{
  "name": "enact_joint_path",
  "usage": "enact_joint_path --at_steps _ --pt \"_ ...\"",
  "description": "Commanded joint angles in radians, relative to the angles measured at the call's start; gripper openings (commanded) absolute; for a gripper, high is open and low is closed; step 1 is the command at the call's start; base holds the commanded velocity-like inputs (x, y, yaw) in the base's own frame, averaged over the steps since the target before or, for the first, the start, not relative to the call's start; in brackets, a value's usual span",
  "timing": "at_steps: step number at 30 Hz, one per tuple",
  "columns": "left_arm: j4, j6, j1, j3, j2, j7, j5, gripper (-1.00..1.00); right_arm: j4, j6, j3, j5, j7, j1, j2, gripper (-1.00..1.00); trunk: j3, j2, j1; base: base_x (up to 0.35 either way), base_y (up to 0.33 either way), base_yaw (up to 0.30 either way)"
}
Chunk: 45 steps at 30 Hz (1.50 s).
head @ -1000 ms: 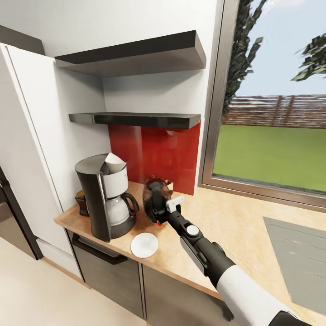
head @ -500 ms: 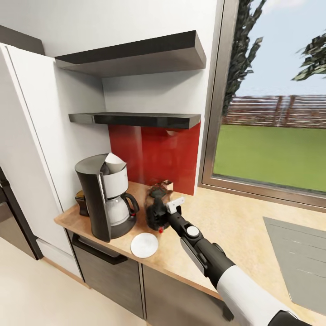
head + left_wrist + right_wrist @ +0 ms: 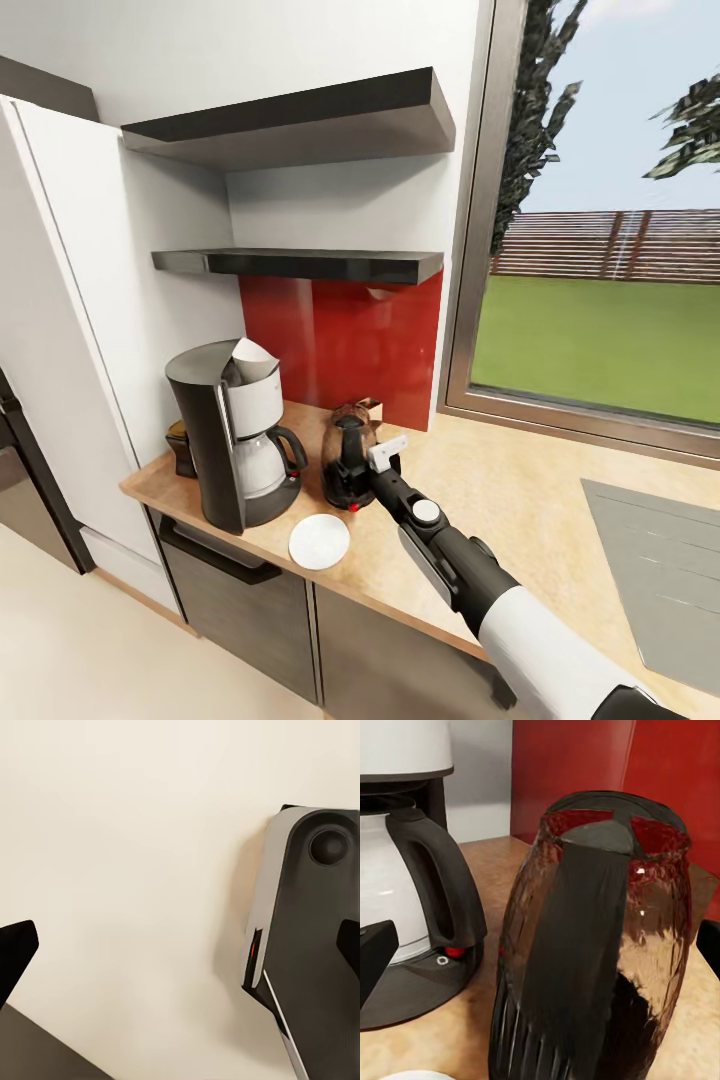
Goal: Set up a coffee station on the kitchen countertop: keep the coffee maker on the countertop, move the bottle of coffee from the kitchen shelf to the counter next to the coffee maker, place a paper coffee filter on top of the coffee maker, put the saucer next to the coffee maker with the coffee cup on the saucer, and place the electric kettle next to the coffee maker.
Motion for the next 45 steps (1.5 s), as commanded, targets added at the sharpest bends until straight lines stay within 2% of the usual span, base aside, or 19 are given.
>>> enact_joint_path --at_steps 1,17,34,45 --pt "-0.001 -0.003 0.000 0.008 0.000 -0.001 -0.010 1.00 0.001 -0.003 0.001 -0.010 0.003 -0.001 0.000 1.00 0.000 0.000 0.000 0.000 0.000 0.000" --pt "-0.001 -0.003 0.000 0.012 0.000 -0.001 -0.010 1.00 0.001 -0.003 0.001 -0.010 0.003 -0.001 0.000 1.00 0.000 0.000 0.000 -0.009 0.000 0.000" --pt "-0.001 -0.003 0.000 0.011 0.000 -0.001 -0.010 1.00 0.000 -0.003 0.001 -0.010 0.003 -0.001 0.000 1.00 0.000 0.000 0.000 -0.280 -0.099 0.000" --pt "-0.001 -0.003 0.000 0.011 0.000 -0.001 -0.010 1.00 0.000 -0.003 0.001 -0.010 0.003 -0.001 0.000 1.00 0.000 0.000 0.000 -0.042 -0.028 0.000"
